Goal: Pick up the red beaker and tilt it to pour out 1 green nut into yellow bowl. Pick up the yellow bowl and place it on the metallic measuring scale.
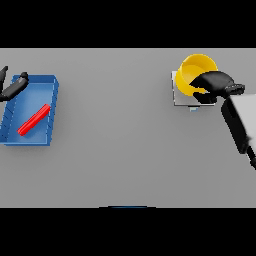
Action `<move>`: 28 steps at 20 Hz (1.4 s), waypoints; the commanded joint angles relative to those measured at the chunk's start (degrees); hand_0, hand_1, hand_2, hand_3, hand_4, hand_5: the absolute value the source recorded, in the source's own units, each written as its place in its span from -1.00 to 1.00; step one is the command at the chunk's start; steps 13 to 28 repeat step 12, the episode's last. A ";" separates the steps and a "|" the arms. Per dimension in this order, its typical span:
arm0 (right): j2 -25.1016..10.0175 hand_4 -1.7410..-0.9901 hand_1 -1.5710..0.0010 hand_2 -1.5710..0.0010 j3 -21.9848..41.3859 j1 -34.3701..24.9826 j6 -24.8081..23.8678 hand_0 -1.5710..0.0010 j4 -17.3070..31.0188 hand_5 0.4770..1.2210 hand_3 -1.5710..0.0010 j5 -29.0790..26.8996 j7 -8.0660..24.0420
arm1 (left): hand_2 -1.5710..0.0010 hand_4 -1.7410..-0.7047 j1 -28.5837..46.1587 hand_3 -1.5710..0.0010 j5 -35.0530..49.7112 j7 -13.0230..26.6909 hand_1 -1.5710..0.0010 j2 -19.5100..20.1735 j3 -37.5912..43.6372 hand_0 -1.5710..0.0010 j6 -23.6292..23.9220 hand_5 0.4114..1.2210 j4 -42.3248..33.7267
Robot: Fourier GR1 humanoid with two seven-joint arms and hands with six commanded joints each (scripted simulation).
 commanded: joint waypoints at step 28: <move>-0.63 -0.12 0.92 0.87 1.39 -0.66 2.29 0.95 1.55 -0.24 0.65 1.24 -0.30 | 1.00 0.97 -0.31 1.00 -0.51 -0.13 1.00 -0.28 -0.16 1.00 0.49 -0.30 0.24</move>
